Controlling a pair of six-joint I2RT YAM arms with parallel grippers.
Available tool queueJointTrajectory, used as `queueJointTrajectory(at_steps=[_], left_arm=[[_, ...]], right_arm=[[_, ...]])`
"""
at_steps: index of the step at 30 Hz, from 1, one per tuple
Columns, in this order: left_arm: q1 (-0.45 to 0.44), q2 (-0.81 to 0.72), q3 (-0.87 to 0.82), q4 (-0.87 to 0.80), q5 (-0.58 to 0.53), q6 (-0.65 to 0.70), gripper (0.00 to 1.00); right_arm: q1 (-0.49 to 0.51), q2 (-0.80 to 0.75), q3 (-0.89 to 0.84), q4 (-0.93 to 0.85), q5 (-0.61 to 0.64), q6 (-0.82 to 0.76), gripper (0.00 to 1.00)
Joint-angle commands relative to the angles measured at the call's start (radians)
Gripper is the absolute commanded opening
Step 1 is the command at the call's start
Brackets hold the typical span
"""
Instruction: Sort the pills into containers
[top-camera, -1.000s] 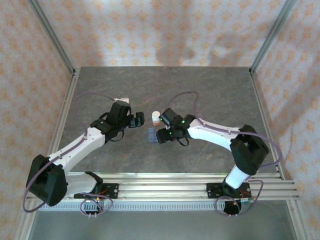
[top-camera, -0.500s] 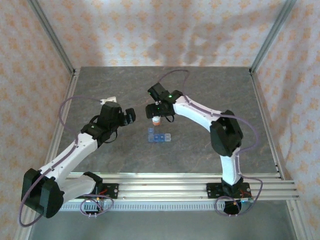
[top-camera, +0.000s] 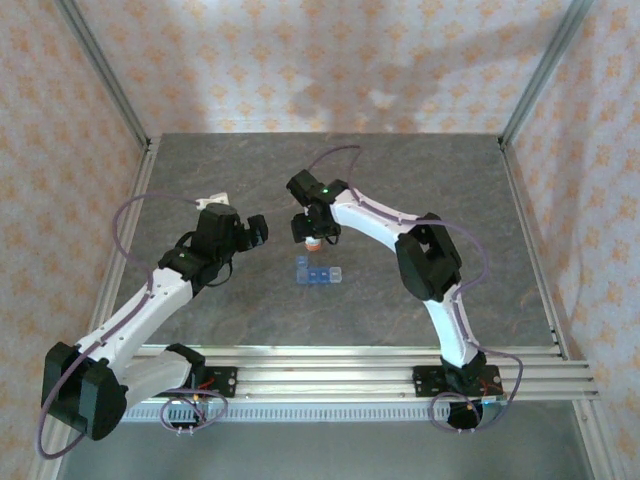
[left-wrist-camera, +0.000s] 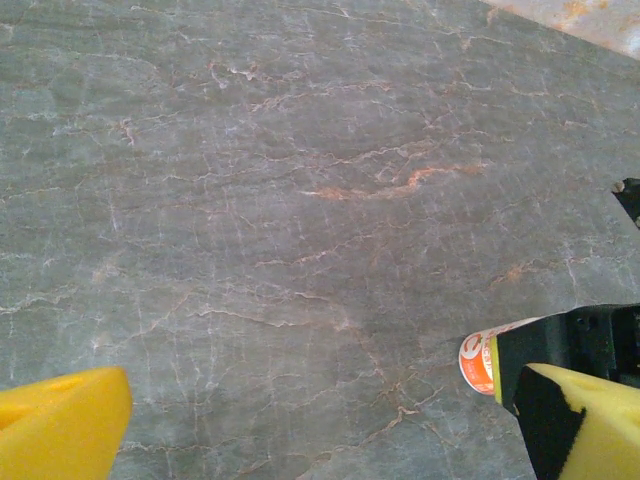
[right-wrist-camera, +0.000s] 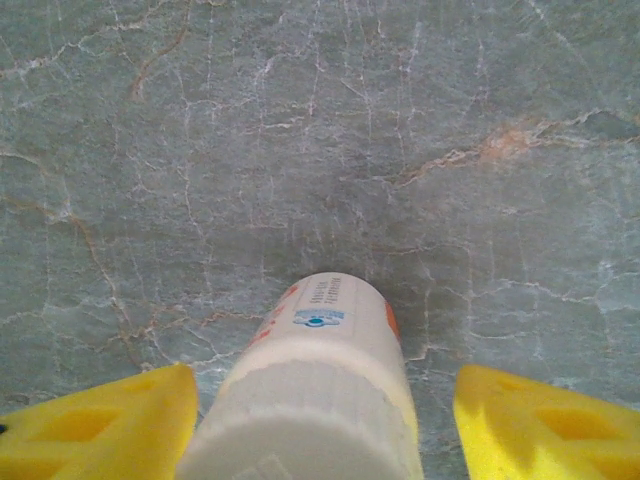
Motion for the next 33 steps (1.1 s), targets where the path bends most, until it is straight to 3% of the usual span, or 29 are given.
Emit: queueJointTrajectory(at_steps=[1, 4, 9, 12, 16, 23, 33], left_arm=[[0.008, -0.027, -0.021, -0.02, -0.011, -0.015, 1.0], [0.01, -0.028, -0.024, -0.019, -0.008, -0.019, 1.0], [0.009, -0.028, -0.026, -0.016, -0.005, -0.024, 1.0], [0.009, -0.03, -0.026, -0.018, -0.002, -0.025, 1.0], [0.009, -0.03, -0.028, -0.015, -0.001, -0.026, 1.0], [0.009, -0.003, -0.032, 0.017, 0.021, -0.036, 1.0], [0.009, 0.034, 0.004, 0.027, 0.032, -0.036, 1.0]], right_arm=[[-0.001, 0.018, 0.026, -0.033, -0.001, -0.005, 0.62], [-0.001, 0.025, 0.027, -0.031, -0.003, -0.005, 0.57], [-0.001, 0.016, 0.03, -0.033, 0.007, -0.014, 0.36], [-0.002, -0.032, 0.016, -0.031, 0.046, -0.021, 0.3], [-0.001, -0.159, -0.053, 0.002, 0.073, -0.017, 0.29], [0.014, -0.399, -0.273, 0.054, -0.003, 0.006, 0.27], [0.172, -0.528, -0.547, 0.131, -0.025, 0.053, 0.27]])
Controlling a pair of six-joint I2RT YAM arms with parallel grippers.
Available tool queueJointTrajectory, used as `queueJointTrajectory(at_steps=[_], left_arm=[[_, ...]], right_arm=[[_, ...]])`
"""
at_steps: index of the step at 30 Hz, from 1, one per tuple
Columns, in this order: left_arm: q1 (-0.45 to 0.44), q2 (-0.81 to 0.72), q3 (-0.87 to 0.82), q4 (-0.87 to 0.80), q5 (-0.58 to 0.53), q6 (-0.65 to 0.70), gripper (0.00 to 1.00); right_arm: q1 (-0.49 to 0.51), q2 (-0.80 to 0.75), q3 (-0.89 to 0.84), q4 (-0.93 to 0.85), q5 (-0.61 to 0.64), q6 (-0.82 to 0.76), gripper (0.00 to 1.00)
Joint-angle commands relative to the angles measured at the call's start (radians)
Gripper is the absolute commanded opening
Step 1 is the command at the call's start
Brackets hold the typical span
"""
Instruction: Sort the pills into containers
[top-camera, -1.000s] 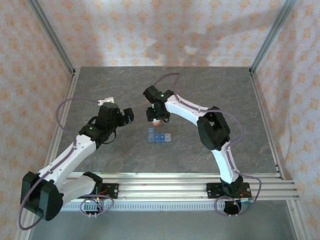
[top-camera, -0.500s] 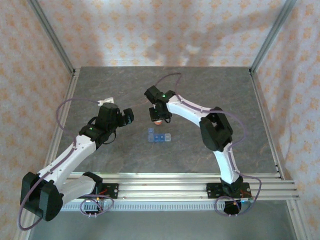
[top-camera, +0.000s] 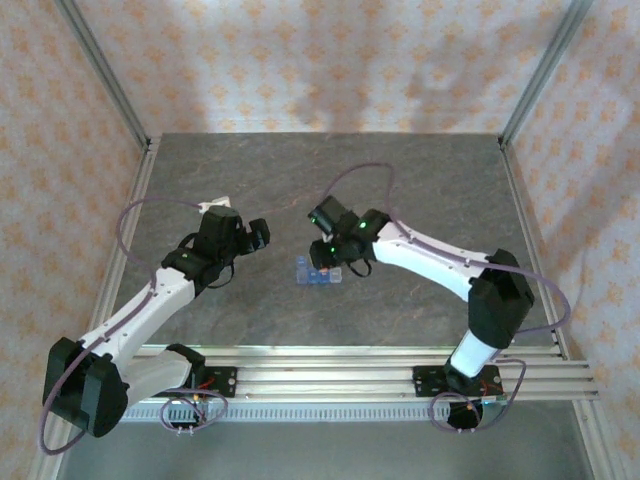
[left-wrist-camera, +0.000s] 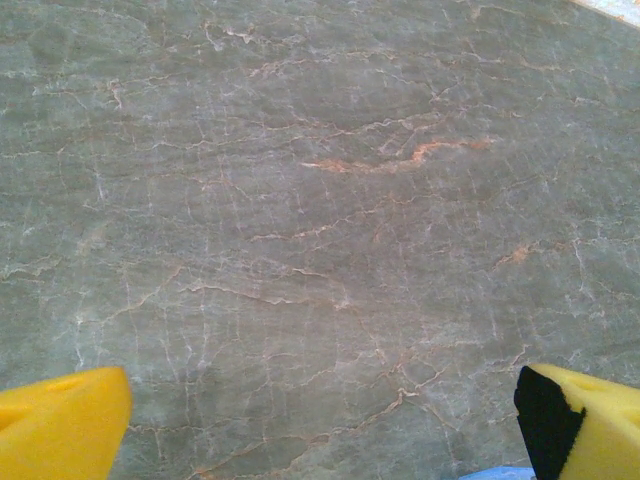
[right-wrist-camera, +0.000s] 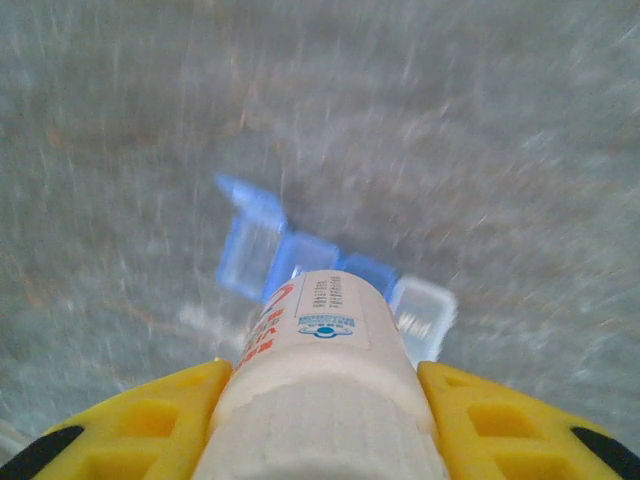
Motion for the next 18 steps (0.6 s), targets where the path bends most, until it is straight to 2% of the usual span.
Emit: queueJointTrajectory(at_steps=[1, 8, 18], left_arm=[[0.008, 0.012, 0.027, 0.018, 0.002, -0.007, 1.0], [0.009, 0.003, 0.029, 0.018, -0.007, -0.007, 1.0], [0.008, -0.004, 0.026, 0.02, -0.007, -0.037, 1.0]], right_arm=[[0.056, -0.005, -0.044, 0.044, 0.004, 0.037, 0.27], [0.15, 0.042, -0.078, 0.1, 0.01, 0.08, 0.25], [0.162, 0.137, -0.024, 0.112, 0.074, 0.072, 0.23]])
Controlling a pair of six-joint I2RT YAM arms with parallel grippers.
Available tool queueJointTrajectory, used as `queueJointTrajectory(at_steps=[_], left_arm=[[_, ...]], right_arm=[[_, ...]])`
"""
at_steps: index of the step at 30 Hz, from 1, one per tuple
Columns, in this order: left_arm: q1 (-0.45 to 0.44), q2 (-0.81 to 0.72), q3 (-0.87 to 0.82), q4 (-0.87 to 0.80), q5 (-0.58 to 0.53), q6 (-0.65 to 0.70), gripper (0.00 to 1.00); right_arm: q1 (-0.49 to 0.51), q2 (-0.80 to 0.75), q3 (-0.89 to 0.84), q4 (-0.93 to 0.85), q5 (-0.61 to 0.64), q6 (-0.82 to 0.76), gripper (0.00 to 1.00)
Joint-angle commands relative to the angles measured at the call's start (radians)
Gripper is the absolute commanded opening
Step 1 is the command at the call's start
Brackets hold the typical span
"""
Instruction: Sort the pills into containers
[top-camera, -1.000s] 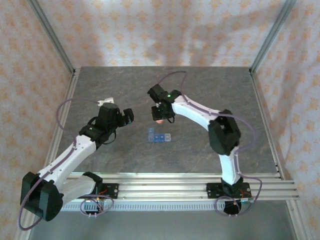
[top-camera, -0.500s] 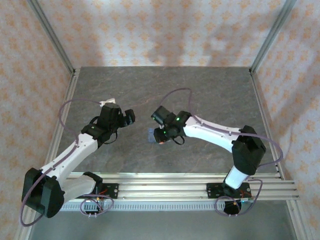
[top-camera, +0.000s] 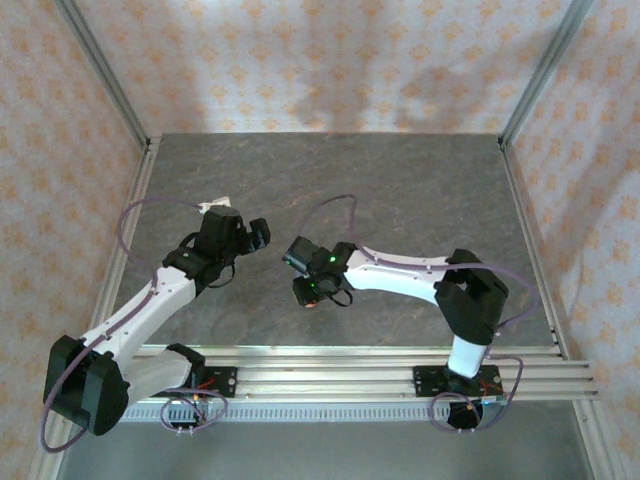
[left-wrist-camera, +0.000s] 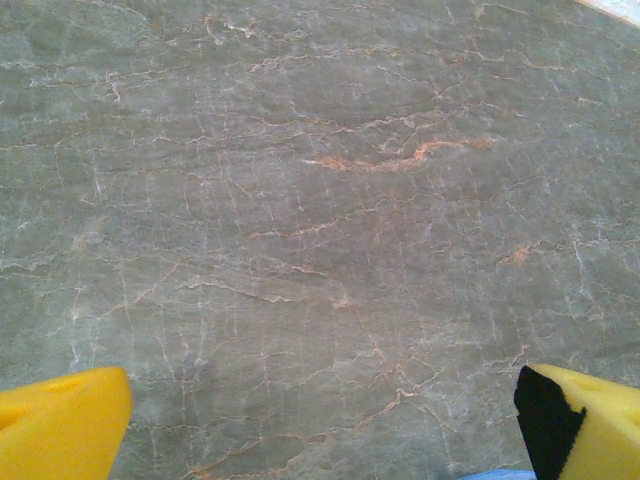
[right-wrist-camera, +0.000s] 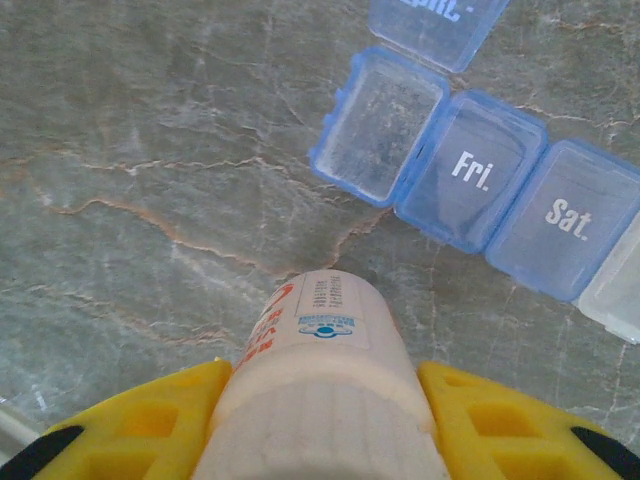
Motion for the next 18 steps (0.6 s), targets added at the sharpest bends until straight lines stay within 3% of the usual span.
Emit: queueJointTrajectory(at_steps=[1, 18], left_arm=[[0.009, -0.01, 0.025, 0.02, -0.007, -0.02, 1.0], [0.009, -0.001, 0.008, 0.04, 0.009, -0.029, 1.0]], right_arm=[[0.001, 0.026, 0.051, 0.005, 0.069, 0.0, 0.23], [-0.091, 0.043, 0.058, 0.015, 0.091, -0.016, 0.22]])
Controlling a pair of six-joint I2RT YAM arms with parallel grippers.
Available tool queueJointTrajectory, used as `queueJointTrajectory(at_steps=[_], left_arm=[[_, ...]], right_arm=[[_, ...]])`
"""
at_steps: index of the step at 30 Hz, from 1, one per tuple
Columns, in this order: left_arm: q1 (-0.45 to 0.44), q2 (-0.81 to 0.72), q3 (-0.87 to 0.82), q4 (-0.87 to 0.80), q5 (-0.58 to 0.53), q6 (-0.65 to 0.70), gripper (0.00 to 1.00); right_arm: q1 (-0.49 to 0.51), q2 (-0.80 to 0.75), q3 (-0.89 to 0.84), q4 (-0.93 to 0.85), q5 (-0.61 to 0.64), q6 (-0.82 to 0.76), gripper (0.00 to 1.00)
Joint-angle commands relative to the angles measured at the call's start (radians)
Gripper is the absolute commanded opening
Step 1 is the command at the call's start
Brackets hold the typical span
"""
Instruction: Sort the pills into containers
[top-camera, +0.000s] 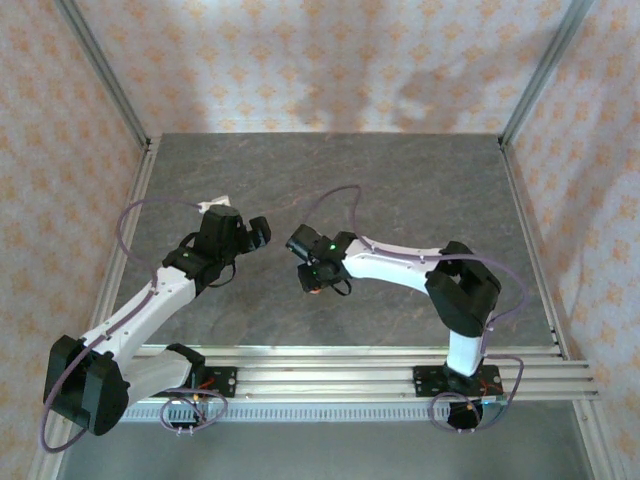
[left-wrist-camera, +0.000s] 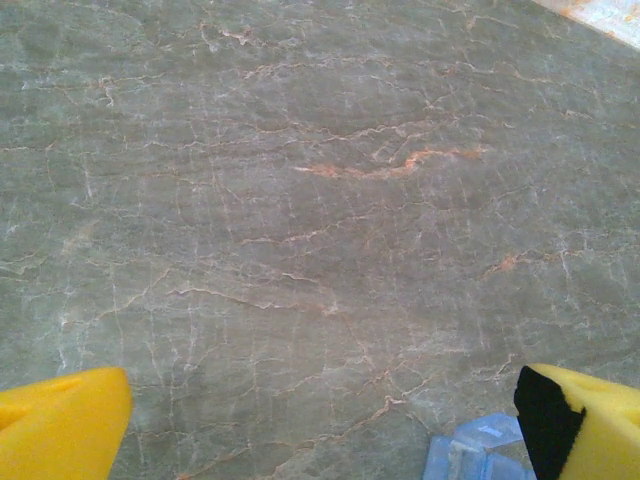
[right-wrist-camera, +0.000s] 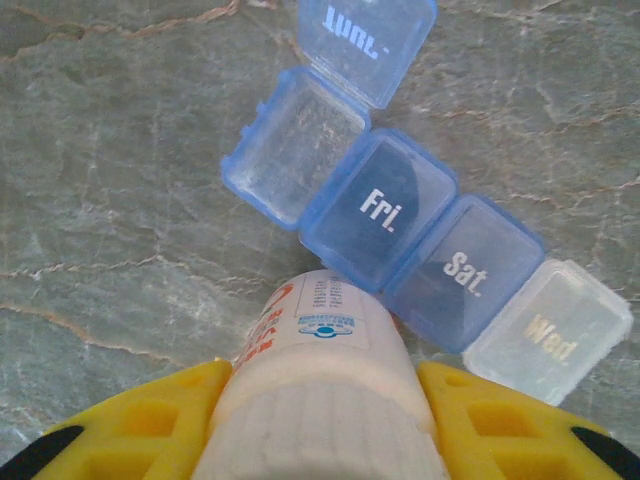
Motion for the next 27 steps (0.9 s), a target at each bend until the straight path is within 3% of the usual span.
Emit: queueJointTrajectory(at_steps=[1, 27], left_arm=[[0.009, 0.0, 0.009, 0.024, 0.006, -0.014, 1.0], [0.009, 0.013, 0.0, 0.039, 0.029, -0.021, 1.0]], right_arm=[[-0.018, -0.005, 0.013, 0.015, 0.043, -0.012, 0.22], [-0.07, -0.018, -0.023, 0.015, 0.061, -0.025, 0.21]])
